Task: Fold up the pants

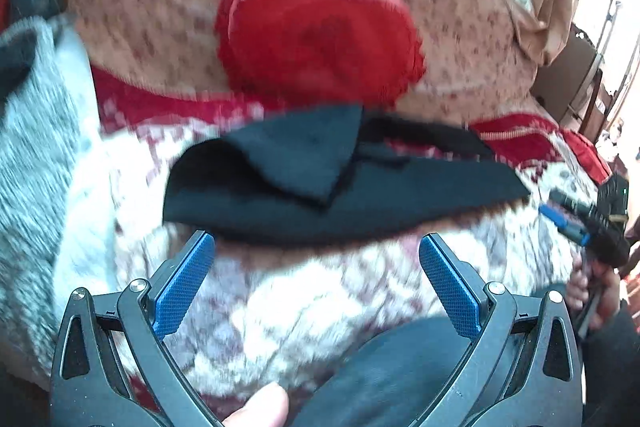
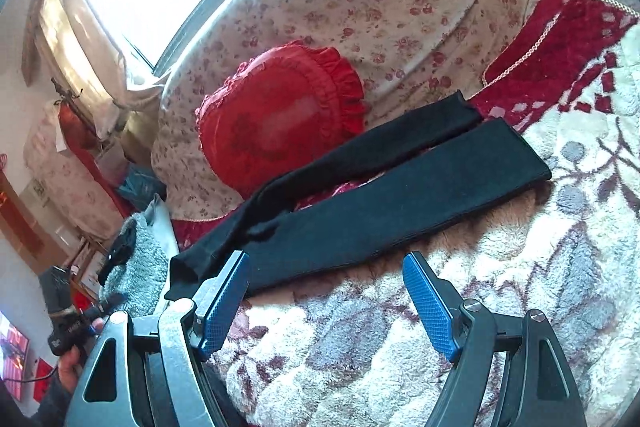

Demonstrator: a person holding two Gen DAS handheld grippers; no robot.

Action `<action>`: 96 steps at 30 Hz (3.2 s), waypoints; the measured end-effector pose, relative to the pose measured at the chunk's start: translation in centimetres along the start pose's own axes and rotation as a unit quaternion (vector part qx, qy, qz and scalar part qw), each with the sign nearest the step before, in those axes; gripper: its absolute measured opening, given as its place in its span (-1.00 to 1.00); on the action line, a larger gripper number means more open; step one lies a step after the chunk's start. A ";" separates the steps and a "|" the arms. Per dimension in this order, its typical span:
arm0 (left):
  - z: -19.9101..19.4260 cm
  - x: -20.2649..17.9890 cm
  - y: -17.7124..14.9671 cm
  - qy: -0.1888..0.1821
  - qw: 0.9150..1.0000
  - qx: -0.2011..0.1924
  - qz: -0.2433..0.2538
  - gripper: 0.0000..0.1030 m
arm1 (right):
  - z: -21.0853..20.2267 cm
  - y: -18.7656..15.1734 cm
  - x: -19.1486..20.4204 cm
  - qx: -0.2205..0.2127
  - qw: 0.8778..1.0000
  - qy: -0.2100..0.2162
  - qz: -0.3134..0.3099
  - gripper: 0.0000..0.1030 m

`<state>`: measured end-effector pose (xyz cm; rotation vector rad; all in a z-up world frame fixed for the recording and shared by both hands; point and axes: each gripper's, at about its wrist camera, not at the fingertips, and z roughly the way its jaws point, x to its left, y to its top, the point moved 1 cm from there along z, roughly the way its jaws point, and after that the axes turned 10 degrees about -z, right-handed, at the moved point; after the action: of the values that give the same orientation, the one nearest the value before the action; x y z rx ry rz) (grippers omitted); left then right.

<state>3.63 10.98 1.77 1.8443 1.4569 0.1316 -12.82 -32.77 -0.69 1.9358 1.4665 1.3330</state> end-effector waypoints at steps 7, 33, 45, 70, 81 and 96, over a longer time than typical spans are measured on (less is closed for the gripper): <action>3.2 3.2 -1.7 0.006 0.998 0.011 -0.062 0.99 | 0.3 -0.1 0.2 0.011 1.000 0.002 -0.013 0.50; 3.7 -8.7 -1.8 0.171 0.982 -0.037 0.073 0.99 | 0.4 -0.1 0.9 0.006 0.999 -0.018 -0.031 0.50; 3.6 -8.4 -1.9 0.174 0.982 -0.036 0.061 0.99 | 0.3 -0.4 1.0 0.004 0.999 -0.020 -0.034 0.50; -1.9 -8.2 2.3 0.144 0.986 -0.078 0.025 0.99 | 0.5 -0.2 1.6 -0.011 0.999 -0.032 -0.035 0.50; 4.2 -3.7 -1.4 0.126 0.991 -0.020 -0.029 0.94 | -0.5 -0.4 0.8 -0.022 0.999 -0.027 -0.025 0.50; 2.7 3.6 -1.6 0.104 0.989 -0.044 -0.091 0.94 | 0.1 -0.5 1.7 -0.010 0.998 -0.047 -0.042 0.50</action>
<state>5.04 12.86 -2.41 1.6566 1.7263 0.3005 -13.03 -31.05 -0.32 1.8759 1.4677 1.1976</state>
